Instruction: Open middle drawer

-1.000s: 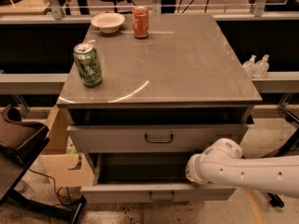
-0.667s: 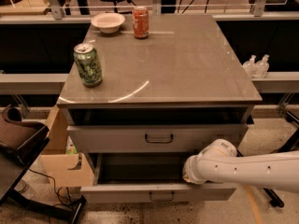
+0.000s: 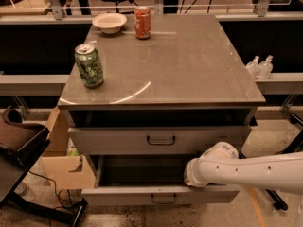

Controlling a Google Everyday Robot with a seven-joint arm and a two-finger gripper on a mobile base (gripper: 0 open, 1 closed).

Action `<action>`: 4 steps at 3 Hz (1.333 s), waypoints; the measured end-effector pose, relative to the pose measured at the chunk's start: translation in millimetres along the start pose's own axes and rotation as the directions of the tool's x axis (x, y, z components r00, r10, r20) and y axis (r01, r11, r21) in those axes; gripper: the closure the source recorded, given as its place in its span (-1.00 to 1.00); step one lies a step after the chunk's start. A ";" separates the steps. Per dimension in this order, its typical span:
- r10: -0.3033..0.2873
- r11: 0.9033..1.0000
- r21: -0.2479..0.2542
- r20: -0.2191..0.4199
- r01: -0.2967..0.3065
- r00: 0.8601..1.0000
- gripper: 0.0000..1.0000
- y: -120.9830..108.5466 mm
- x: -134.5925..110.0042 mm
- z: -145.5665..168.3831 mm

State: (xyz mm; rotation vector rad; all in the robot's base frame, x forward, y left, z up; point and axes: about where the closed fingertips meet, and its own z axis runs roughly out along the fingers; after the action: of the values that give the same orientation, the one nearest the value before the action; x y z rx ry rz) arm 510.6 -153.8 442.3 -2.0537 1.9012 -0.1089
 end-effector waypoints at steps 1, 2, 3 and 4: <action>0.010 1.000 -0.021 0.011 -0.010 1.000 1.00 9.9 -0.3 6.5; 0.019 0.998 -0.056 0.011 -0.019 1.000 1.00 27.0 1.2 10.5; 0.036 0.994 -0.099 0.010 -0.035 0.999 1.00 50.9 3.5 11.5; 0.046 0.990 -0.131 0.007 -0.045 0.999 1.00 72.1 3.2 7.0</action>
Offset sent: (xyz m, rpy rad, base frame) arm -0.0399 -0.0044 -0.0259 0.0098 0.1005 -0.0091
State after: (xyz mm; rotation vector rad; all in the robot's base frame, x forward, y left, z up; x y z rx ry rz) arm 444.1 -159.0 413.7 -2.0873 1.9963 0.0382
